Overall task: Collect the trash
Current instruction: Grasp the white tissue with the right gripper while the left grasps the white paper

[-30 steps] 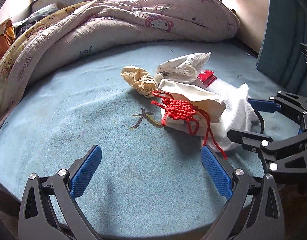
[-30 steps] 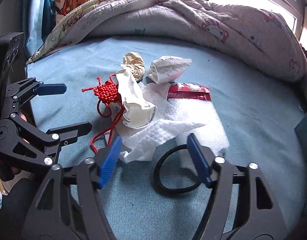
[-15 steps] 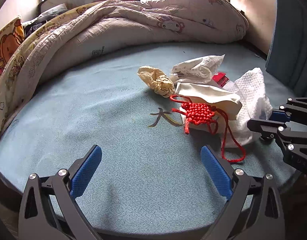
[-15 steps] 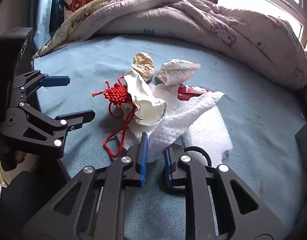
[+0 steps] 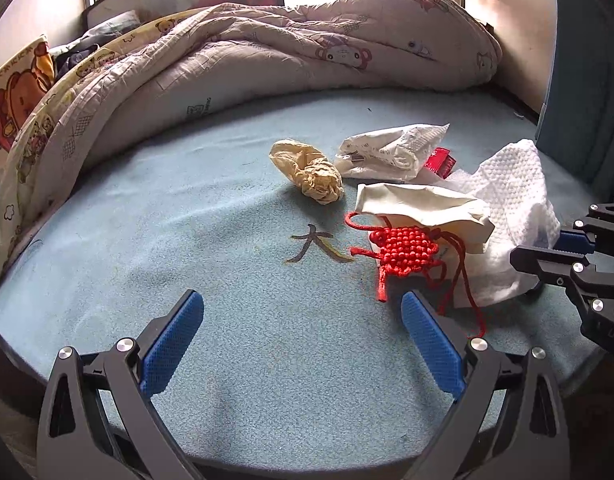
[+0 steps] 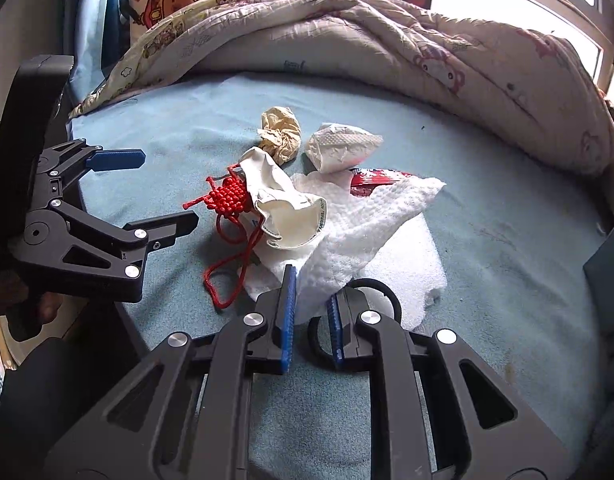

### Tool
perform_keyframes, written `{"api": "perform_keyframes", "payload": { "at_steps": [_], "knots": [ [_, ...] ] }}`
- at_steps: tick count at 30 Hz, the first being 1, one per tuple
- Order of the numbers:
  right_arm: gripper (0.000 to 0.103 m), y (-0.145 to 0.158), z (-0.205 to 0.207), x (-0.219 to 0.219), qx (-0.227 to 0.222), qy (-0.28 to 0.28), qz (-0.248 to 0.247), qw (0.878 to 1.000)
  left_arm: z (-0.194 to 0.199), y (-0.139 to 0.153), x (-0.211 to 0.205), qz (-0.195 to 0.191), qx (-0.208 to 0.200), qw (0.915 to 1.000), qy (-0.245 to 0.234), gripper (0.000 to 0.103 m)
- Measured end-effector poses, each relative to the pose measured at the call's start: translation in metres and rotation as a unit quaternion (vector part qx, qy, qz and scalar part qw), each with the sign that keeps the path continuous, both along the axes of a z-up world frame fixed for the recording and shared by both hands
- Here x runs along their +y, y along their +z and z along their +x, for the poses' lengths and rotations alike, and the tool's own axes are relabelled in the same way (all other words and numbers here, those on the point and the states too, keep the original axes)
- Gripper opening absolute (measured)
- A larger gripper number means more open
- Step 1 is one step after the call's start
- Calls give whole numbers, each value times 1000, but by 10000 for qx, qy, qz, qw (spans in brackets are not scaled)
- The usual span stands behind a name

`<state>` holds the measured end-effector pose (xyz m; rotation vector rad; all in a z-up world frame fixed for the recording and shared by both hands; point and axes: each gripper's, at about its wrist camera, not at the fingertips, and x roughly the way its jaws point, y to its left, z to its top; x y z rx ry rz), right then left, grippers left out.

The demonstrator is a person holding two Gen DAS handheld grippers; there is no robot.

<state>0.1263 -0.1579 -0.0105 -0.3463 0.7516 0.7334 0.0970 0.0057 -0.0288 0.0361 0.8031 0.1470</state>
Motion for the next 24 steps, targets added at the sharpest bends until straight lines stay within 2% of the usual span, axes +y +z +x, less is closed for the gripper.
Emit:
{"api": "perform_keyframes", "payload": {
  "at_steps": [7,12,19,24],
  "knots": [
    [14,1,0,-7,-1,-29,59,10000,-4,-3,5,-37,0,10000,54,97],
    [14,20,4,-15,-93,-112,271,9995,-4,-6,5,-40,17,10000,41,97],
    [14,43,15,-29,-357,-394,200,9984,3,0,-17,-27,-15,9999,-149,97],
    [14,48,30,-52,-390,-598,213,9972,17,1,-33,-68,6,9999,-144,97]
  ]
}}
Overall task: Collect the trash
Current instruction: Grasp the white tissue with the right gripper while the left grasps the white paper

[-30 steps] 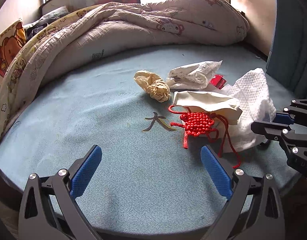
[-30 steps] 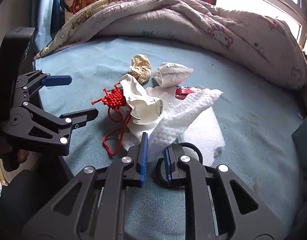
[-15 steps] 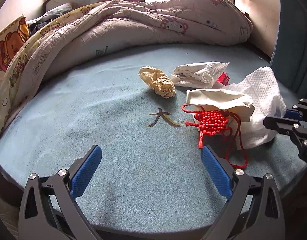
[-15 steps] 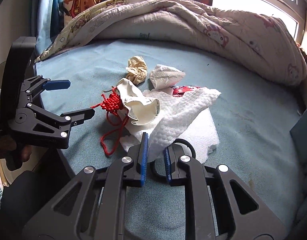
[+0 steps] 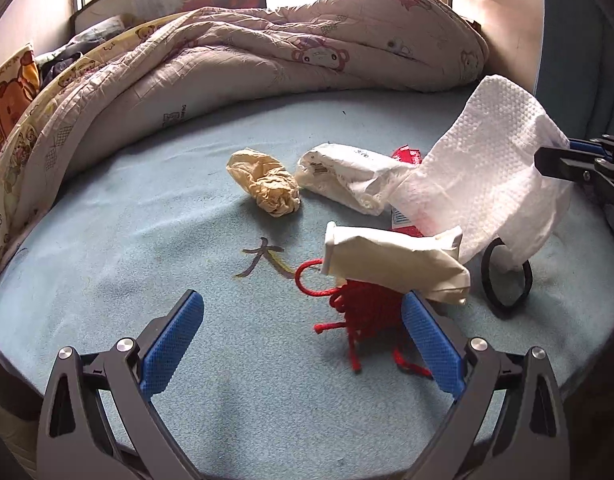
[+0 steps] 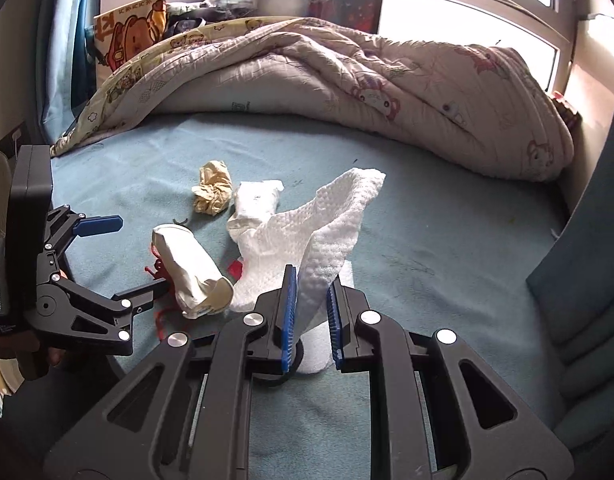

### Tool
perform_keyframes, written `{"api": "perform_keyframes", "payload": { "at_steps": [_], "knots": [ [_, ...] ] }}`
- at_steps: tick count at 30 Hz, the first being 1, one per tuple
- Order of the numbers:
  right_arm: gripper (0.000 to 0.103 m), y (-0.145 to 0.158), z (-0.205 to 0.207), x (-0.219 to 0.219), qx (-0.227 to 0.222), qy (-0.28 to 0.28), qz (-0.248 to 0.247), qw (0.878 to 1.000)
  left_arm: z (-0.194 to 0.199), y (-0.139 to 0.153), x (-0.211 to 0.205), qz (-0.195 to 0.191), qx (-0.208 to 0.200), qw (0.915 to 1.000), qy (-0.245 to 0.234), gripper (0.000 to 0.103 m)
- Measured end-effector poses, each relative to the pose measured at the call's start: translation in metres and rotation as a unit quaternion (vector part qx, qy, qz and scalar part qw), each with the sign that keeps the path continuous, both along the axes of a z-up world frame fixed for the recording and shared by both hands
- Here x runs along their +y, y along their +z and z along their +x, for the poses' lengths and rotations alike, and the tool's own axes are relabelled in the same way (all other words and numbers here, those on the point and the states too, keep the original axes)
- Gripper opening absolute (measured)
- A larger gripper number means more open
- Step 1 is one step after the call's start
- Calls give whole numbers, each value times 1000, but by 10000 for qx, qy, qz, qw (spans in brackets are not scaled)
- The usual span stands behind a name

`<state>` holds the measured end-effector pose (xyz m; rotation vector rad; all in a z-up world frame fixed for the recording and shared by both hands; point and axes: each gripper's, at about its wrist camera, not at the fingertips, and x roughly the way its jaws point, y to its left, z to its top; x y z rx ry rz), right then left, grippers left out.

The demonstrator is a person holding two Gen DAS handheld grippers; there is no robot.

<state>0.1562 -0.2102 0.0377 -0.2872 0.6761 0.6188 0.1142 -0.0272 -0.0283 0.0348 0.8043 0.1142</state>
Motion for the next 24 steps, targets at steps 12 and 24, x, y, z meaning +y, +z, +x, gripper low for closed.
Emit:
{"api": "perform_keyframes", "payload": {
  "at_steps": [12,24],
  "knots": [
    [14,-11,20,-37,122,-97,153,9998,25,-5,-40,446,206,9988,25,97],
    [14,-20,22,-43,205,3,163,9997,45,-7,-46,484,316,9981,213,97]
  ]
}}
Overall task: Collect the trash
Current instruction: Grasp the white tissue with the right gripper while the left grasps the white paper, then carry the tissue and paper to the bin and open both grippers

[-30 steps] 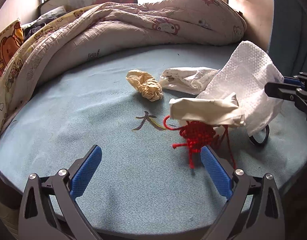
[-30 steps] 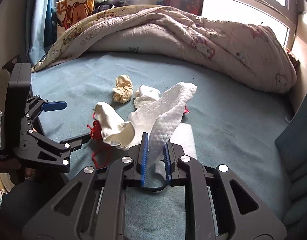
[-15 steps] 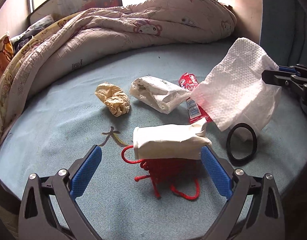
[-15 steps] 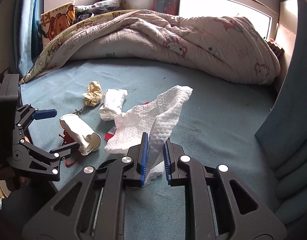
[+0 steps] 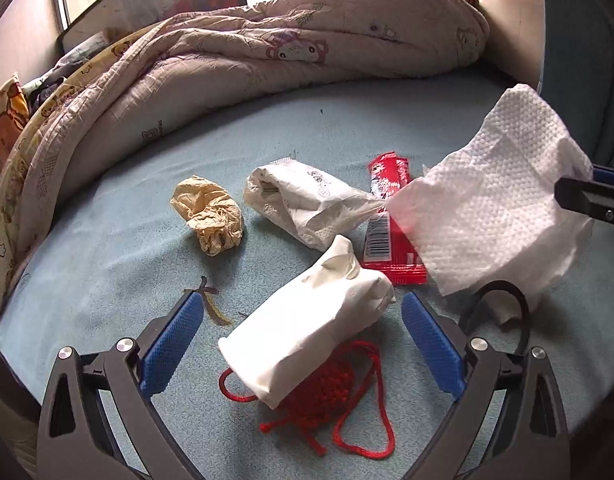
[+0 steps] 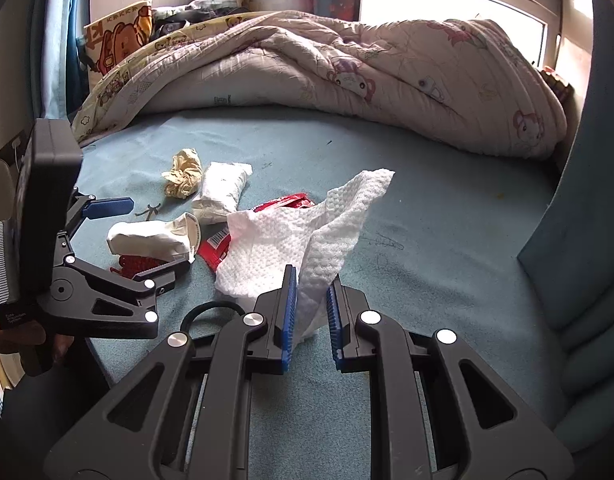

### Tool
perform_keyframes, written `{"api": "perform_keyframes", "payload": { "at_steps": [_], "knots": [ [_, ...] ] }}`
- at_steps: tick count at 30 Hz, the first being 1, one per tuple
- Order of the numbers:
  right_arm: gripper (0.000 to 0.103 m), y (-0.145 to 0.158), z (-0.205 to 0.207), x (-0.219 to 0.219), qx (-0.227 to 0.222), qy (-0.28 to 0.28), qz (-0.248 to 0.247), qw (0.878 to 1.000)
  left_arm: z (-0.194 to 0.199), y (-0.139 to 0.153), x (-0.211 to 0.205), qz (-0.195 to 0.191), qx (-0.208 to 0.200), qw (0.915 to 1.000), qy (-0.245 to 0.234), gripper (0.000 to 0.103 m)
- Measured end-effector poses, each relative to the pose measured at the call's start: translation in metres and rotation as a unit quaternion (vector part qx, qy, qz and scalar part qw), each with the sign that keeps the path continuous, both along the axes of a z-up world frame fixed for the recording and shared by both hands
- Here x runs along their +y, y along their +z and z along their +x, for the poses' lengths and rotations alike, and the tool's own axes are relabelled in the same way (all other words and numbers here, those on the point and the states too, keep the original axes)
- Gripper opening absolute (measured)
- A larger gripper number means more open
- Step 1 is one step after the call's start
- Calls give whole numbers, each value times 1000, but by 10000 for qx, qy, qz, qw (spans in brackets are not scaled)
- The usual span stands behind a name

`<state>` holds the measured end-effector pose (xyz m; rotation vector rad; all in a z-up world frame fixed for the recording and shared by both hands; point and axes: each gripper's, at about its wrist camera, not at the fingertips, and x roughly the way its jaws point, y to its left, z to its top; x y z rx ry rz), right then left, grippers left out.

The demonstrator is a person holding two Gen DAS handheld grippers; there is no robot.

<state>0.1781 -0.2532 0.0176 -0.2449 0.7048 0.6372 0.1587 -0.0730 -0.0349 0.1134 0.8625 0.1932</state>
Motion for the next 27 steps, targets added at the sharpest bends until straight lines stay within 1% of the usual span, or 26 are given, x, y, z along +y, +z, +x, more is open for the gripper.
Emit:
{"api": "perform_keyframes", "payload": {
  "at_steps": [2,3,4,5,6,8,11,13,16,19,23,25,27],
  "knots": [
    [14,-1,1,0,16,2,0,10000,5,-4,9,-162,5,9999,34,97],
    [14,-2,1,1,21,6,2,10000,5,-4,13,-248,-74,9997,52,95],
    [14,-3,0,2,25,12,-2,10000,5,-4,18,-256,-142,9995,102,69],
    [14,-4,-1,3,33,22,-15,10000,5,-5,22,-208,-133,9995,197,56],
    [14,-4,-1,4,35,33,-33,10000,3,-4,26,-209,-168,9993,270,51],
    [14,-6,-2,7,40,54,-69,10000,-2,3,34,-415,-270,9984,256,45],
    [14,-4,-2,14,66,85,-48,9999,-11,23,43,-437,-488,9972,352,45],
    [14,1,-2,20,76,96,15,9999,-16,36,51,-395,-559,9969,375,45],
    [14,15,-3,34,50,152,141,9998,-25,54,66,-267,-647,9961,534,44],
    [14,34,-5,55,26,233,250,9994,-36,68,86,-293,-657,9950,697,44],
    [14,59,-19,88,-83,460,290,9985,-65,77,109,-370,-689,9936,811,44],
    [14,70,-32,105,-161,602,255,9977,-84,77,123,-491,-667,9927,878,44],
    [14,80,-48,117,-203,751,301,9965,-104,75,134,-473,-666,9919,971,44]
  ]
}}
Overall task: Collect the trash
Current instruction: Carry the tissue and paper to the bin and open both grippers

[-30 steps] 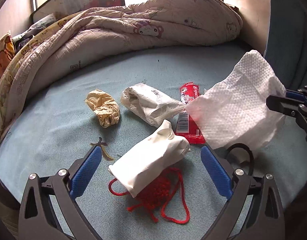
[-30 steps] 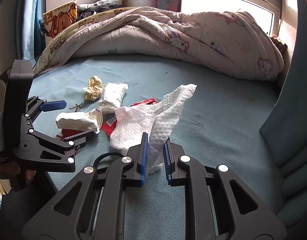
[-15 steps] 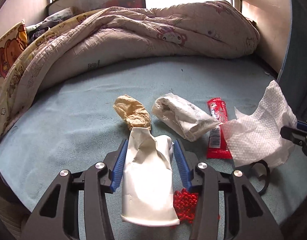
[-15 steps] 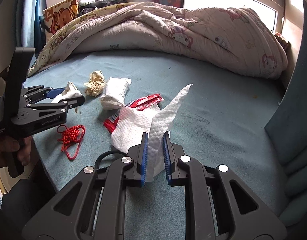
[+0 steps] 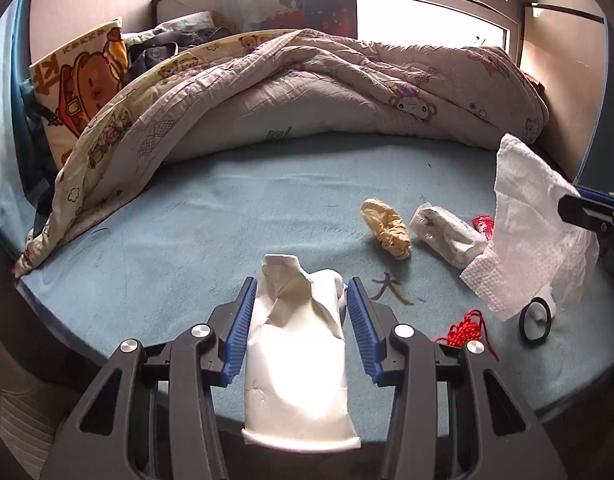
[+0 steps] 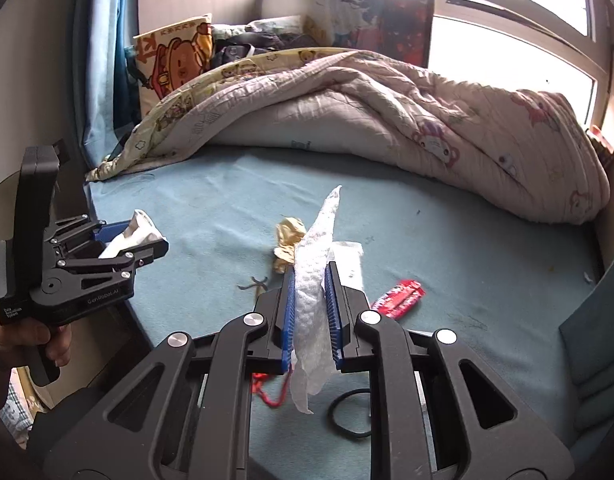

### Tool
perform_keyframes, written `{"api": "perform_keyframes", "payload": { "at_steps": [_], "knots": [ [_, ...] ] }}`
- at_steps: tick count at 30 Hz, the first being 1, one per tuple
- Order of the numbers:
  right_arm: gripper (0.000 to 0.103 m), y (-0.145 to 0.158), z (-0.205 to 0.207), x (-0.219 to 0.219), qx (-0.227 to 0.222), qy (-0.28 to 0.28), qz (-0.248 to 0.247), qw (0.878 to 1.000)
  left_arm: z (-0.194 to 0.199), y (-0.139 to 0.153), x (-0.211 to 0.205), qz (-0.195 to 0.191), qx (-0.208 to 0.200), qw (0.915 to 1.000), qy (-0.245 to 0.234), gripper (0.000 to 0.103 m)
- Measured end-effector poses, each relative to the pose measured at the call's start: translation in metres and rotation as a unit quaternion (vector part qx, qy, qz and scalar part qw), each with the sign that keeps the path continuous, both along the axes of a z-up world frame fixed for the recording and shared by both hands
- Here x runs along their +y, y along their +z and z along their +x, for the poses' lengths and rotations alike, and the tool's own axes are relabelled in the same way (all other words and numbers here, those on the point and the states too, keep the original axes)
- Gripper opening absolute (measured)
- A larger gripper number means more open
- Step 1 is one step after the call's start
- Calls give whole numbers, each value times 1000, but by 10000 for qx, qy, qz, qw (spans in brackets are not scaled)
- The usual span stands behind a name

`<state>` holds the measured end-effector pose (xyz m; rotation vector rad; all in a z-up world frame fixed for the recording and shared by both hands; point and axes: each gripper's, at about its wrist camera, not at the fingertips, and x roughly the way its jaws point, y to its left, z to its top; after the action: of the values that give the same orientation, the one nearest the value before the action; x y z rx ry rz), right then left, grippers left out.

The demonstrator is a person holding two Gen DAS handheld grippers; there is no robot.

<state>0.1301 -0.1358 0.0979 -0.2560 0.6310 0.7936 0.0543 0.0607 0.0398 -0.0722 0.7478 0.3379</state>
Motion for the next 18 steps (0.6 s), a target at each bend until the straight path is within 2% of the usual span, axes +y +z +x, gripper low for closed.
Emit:
{"api": "perform_keyframes", "payload": {
  "at_steps": [5,9,13,18],
  "knots": [
    [14,10,-62,18,-79,468,97,9988,-63,-15,23,-120,41,9997,200,44],
    [14,-10,-121,16,-22,808,49,9967,-116,-41,28,-177,202,9994,198,44],
    [14,-50,-178,8,211,1047,56,9943,-168,-78,23,-280,477,9984,123,44],
    [14,-132,-236,-1,606,1133,-218,9915,-218,-134,3,-402,790,9960,-84,44]
  ]
}}
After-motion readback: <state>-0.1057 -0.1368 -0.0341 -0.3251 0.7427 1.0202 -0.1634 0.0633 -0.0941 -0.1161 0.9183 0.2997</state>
